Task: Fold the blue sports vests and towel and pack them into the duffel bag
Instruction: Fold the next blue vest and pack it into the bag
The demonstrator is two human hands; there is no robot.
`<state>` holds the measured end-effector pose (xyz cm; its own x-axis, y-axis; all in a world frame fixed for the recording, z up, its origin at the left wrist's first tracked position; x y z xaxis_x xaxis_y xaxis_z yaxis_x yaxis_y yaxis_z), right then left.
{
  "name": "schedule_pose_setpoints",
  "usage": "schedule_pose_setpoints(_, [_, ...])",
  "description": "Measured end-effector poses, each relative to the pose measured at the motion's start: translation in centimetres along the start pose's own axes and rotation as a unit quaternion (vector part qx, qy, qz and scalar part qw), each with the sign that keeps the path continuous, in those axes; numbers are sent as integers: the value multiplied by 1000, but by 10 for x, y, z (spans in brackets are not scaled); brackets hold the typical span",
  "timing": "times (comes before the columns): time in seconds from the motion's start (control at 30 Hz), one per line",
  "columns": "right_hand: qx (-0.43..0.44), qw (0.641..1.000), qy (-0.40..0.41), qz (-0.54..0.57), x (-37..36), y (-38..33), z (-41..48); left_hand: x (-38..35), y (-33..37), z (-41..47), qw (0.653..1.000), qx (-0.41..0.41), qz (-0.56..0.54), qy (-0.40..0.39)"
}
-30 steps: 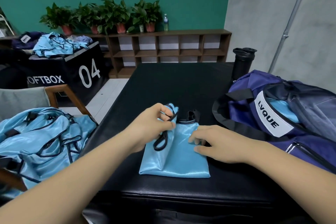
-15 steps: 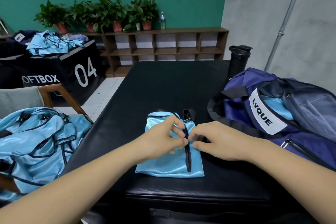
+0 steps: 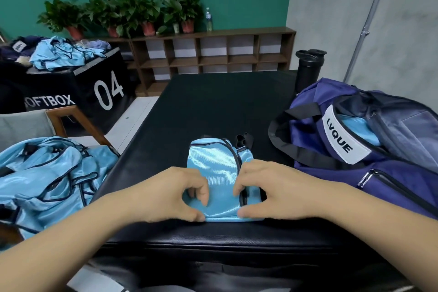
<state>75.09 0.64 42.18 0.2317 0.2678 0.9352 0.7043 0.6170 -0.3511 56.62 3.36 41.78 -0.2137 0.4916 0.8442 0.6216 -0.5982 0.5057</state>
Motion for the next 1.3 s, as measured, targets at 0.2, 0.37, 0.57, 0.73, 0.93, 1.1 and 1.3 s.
schedule_pose_setpoints(0.2, [16, 999, -35, -20, -11, -11, 3, -12, 4, -9, 997, -42, 66, -5])
schedule_pose_setpoints(0.37, [27, 999, -18, -40, -11, -20, 6, -20, 9, -8, 982, -56, 178, 10])
schedule_pose_setpoints(0.57, [24, 997, -26, -65, -22, -28, 10, -24, 18, -4, 973, -72, 218, 20])
schedule_pose_setpoints(0.73, [5, 998, -27, -54, -25, -20, 11, -5, 17, -8, 996, -40, 63, 41])
schedule_pose_setpoints(0.93, [-35, 999, 28, 6, -11, -2, 11, 9, 4, -10, 997, 2, -67, 51])
schedule_pose_setpoints(1.1, [-66, 975, 82, 197, 9, 9, 7, 19, -10, -11, 977, 22, -176, 121])
schedule_pose_setpoints(1.3, [-122, 932, 135, 312, 14, 27, 7, 14, -27, -4, 951, 78, -277, 117])
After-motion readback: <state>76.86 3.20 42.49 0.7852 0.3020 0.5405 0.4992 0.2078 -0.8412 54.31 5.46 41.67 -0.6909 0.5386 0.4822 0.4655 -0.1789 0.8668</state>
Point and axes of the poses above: each hand's wrist, its own z-axis towards the middle knuckle, its own x-axis out of the back of the hand, y = z × x, the point moved 8 cm from there along z, towards the middle knuckle, and after that the axes turned 8 degrees about -y, right-handed, at the moved point
